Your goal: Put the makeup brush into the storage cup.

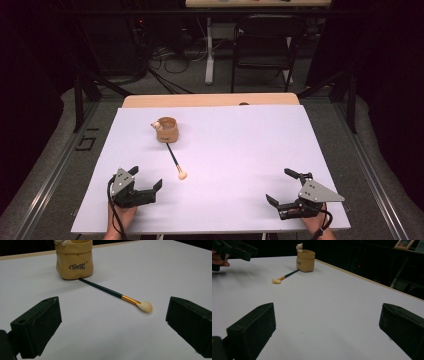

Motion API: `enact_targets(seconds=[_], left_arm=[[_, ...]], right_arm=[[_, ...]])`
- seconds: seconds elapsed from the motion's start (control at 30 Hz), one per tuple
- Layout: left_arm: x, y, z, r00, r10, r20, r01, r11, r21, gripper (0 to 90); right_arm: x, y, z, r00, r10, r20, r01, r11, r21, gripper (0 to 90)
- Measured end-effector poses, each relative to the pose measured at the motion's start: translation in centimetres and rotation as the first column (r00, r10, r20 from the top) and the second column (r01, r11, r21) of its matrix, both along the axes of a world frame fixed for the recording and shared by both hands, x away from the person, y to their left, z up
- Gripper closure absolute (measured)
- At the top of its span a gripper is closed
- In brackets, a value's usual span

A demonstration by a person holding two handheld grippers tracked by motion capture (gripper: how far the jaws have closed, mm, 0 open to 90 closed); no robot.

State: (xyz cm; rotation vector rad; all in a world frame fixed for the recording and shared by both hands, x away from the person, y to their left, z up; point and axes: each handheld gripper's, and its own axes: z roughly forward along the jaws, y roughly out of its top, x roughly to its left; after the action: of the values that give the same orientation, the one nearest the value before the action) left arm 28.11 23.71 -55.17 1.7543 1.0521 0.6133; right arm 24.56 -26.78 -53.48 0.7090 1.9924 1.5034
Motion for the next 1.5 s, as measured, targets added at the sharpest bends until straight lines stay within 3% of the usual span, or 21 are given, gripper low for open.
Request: enact_targets(seconds=[0.47, 0.8, 1.03, 1.07, 1.27, 1.33, 1.5], left_arm=[[1.7, -2.3, 0.1, 0.9975, 0.037, -0.06, -0.04, 0.9984, -0.041, 0.4], [3.0, -4.0, 1.0, 0.9918, 0.083, -0.097, -0.087, 0.9955, -0.037, 0.4], [3.9, -4.6, 1.5, 0.9829, 0.126, -0.134, -0.133, 0.9903, -0.042, 0.4], [4.3, -4.8, 1.7, 0.9784, 0.14, -0.153, -0.149, 0.9875, -0.052, 0.4], [5.2, -5.5, 2.1, 0.971, 0.168, -0.17, -0.176, 0.9837, -0.034, 0.4], [5.5, -5.7, 2.1, 0.9658, 0.176, -0.19, -0.187, 0.9817, -0.038, 0.4], [6.3, -6.0, 2.4, 0.9476, 0.224, -0.227, -0.243, 0.9684, -0.057, 0.8]], right_arm=[[0.0, 0.1, 0.1, 1.0, 0.001, 0.004, -0.001, 1.0, 0.0, 0.4], [0.0, 0.1, 0.0, 1.0, 0.001, 0.006, -0.001, 1.0, -0.005, 0.4], [0.0, 0.1, 0.0, 1.0, 0.002, 0.003, -0.002, 1.0, -0.004, 0.5], [0.0, 0.1, 0.1, 1.0, 0.003, 0.006, -0.003, 1.0, -0.007, 0.4], [0.0, 0.1, 0.1, 1.0, 0.003, 0.006, -0.003, 1.0, -0.007, 0.5], [0.0, 0.1, 0.1, 1.0, 0.003, 0.006, -0.003, 1.0, -0.007, 0.5], [0.0, 0.1, 0.1, 1.0, 0.003, 0.004, -0.003, 1.0, -0.005, 0.6]])
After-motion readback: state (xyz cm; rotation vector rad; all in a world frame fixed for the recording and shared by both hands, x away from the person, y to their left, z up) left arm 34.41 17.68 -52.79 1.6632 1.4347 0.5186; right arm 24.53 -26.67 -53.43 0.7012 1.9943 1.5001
